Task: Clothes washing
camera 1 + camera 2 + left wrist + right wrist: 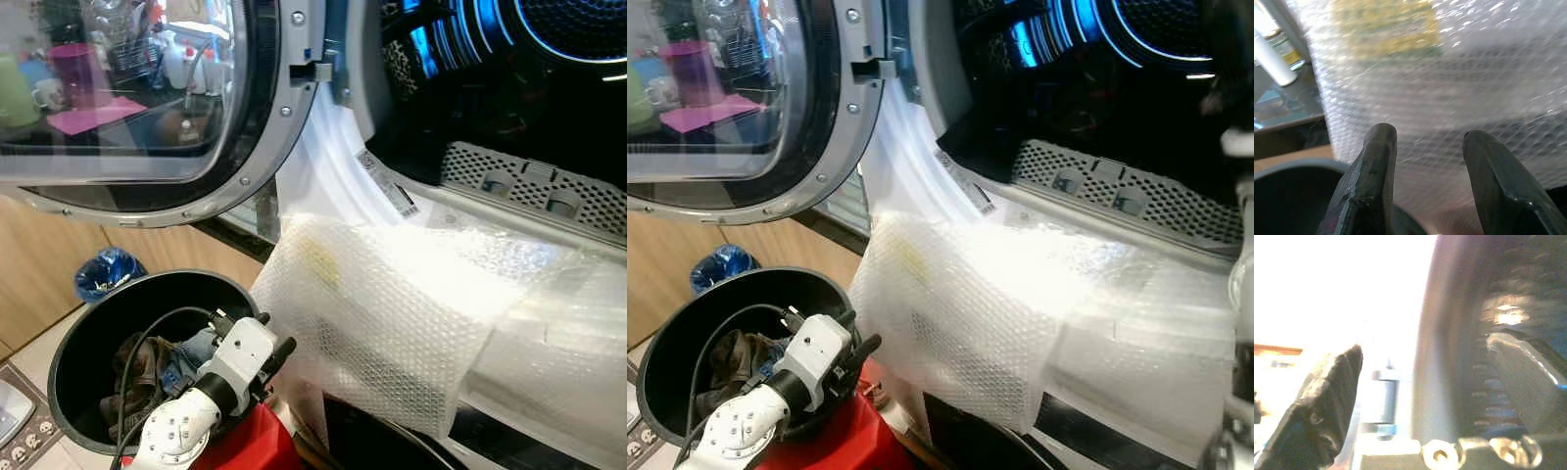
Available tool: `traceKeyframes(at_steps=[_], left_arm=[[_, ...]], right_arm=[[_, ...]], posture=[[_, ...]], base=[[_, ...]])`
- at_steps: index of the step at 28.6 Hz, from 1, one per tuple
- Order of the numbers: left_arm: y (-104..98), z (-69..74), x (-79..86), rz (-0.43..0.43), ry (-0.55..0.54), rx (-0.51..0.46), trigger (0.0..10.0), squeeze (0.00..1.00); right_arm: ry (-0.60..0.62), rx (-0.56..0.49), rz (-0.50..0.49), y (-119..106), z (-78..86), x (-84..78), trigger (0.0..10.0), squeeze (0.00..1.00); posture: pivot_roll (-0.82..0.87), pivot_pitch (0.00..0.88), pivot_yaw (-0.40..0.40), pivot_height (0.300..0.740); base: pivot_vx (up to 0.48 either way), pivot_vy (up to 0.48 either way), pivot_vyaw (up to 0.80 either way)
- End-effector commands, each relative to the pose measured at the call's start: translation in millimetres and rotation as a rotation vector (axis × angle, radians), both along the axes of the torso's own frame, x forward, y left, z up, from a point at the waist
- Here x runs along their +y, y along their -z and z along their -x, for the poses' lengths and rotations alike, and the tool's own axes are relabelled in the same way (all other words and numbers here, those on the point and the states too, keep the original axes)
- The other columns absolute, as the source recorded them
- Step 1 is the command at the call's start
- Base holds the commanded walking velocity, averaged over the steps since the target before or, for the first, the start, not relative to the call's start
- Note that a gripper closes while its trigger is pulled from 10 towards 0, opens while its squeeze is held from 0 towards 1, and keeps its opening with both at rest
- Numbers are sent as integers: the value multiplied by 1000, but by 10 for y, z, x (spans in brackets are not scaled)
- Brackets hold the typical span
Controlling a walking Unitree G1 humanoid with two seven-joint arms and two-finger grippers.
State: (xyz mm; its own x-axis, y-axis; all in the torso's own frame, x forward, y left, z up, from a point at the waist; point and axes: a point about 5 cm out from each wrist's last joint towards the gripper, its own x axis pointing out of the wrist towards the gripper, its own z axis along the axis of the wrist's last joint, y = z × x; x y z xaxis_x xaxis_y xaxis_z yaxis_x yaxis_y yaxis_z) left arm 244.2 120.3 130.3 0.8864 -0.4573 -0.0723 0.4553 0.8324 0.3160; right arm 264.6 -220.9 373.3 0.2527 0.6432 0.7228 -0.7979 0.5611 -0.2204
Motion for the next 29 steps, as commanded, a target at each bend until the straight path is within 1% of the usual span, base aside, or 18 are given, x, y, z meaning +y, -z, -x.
traceKeyframes(at_steps=[1, 2, 3, 7, 8, 9, 14, 16, 17, 20, 22, 23, 24, 25, 26, 27, 28, 29], left_arm=[[25, 0, -31, 1, 19, 4, 10000, 0], [27, -4, -36, 6, 21, 3, 10000, 0], [27, -4, -36, 6, 21, 3, 10000, 0], [35, -10, -46, 12, 24, 3, 10000, 0], [44, -17, -54, 17, 24, 3, 10000, 0], [44, -17, -54, 17, 24, 3, 10000, 0], [66, -30, -54, 29, 18, 5, 10000, 0], [78, -37, -45, 31, 9, 5, 10000, 0], [82, -44, -31, 32, -3, 2, 10000, 0], [89, -60, 13, 39, -38, -4, 10000, 0], [89, -61, 25, 40, -45, -5, 10000, 0], [93, -65, 60, 40, -66, -9, 10000, 0], [93, -65, 60, 40, -66, -9, 10000, 0], [95, -63, 103, 36, -84, -13, 10000, 0], [92, -60, 121, 34, -89, -15, 10000, 0], [89, -55, 149, 30, -99, -18, 10000, 0], [89, -55, 149, 30, -99, -18, 10000, 0], [88, -55, 171, 26, -105, -21, 10000, 0]], right_arm=[[-134, -30, 41, -27, 161, 141, 10000, 0], [-225, -21, 44, -14, 257, 185, 10000, 0], [-225, -21, 44, -14, 257, 185, 10000, 0], [-484, -5, 26, 48, 541, 331, 10000, 0], [-599, 33, 87, 194, 668, 450, 10000, 0], [-599, 33, 87, 194, 668, 450, 10000, 0], [-789, 254, 164, 661, 867, 704, 10000, 0], [-806, 381, 273, 931, 925, 775, 10000, 0], [-816, 481, 290, 1101, 940, 785, 10000, 0], [-783, 699, 269, 1504, 933, 749, 10000, 0], [-756, 734, 266, 1597, 907, 730, 10000, 0], [-689, 857, 212, 1881, 825, 650, 10000, 0], [-689, 857, 212, 1881, 825, 650, 10000, 0], [-658, 983, 173, 2227, 853, 540, 10000, 0], [-655, 1023, 171, 2351, 898, 500, 10000, 0], [-638, 1116, 203, 2565, 989, 434, 10000, 0], [-638, 1116, 203, 2565, 989, 434, 10000, 0], [-623, 1184, 271, 2725, 1076, 405, 10000, 0]], posture=[[11, 118, 40, 740], [8, 115, 38, 740], [8, 115, 38, 740], [2, 111, 34, 740], [-3, 110, 28, 740], [-3, 110, 28, 740], [-12, 112, 19, 740], [-22, 110, 15, 740], [-18, 111, 10, 740], [-15, 108, 3, 740], [-13, 107, -2, 740], [-5, 104, -8, 740], [-5, 104, -8, 740], [22, 96, -12, 740], [22, 96, -12, 740], [32, 91, -13, 740], [32, 91, -13, 740], [38, 88, -10, 740]], base=[[0, 0, 0], [0, 0, 0], [0, 0, 0], [0, 0, 0], [0, 0, 0], [0, 0, 0], [0, 0, 0], [0, 0, 0], [0, 0, 0], [0, 0, 0], [0, 0, 0], [0, 0, 0], [0, 0, 0], [0, 0, 0], [0, 0, 0], [0, 0, 0], [0, 0, 0], [0, 0, 0]])
